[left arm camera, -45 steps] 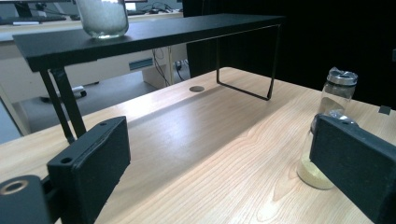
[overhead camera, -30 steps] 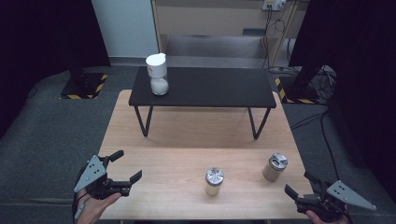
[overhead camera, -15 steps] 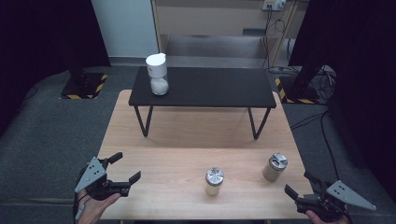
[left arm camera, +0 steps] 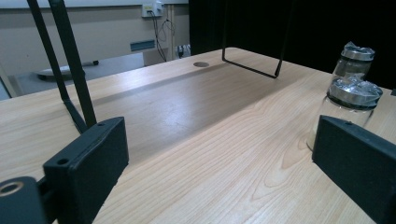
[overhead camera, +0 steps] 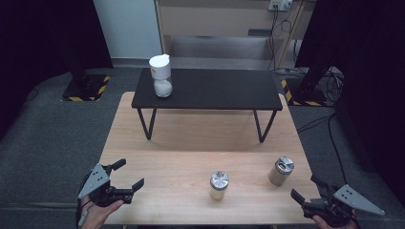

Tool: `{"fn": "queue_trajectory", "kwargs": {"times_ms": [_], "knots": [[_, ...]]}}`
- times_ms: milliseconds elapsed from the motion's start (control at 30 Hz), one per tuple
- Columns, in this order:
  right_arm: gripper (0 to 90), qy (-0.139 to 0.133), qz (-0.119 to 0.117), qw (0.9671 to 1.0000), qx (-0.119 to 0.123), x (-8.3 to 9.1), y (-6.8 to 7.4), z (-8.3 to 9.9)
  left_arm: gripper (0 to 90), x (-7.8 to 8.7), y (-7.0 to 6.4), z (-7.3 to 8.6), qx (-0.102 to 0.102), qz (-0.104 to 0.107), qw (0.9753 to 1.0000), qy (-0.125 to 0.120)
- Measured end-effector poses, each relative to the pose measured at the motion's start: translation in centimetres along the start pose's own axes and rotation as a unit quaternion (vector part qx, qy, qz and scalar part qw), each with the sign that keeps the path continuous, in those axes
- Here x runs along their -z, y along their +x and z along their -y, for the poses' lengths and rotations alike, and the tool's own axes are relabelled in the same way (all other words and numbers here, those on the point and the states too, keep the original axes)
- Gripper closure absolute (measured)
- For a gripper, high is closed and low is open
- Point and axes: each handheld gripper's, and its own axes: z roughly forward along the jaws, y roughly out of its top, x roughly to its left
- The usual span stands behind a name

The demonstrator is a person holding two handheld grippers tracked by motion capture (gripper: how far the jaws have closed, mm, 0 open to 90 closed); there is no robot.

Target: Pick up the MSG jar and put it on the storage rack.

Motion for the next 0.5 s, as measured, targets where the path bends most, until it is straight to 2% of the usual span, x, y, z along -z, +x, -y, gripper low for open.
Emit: {"fn": "queue_trajectory", "kwargs": {"times_ms": [167,500], "knots": [[4.5,-0.001,-0.001,1.0,0.003,0.0,0.06,0.01,0.0,-0.04,0.35,0.22,0.007,0.011,0.9999,-0.001],[4.2,-0.002,-0.001,1.0,0.005,-0.01,0.17,-0.01,0.0,-0.34,0.64,0.27,0.003,0.025,0.9996,0.011]]}}
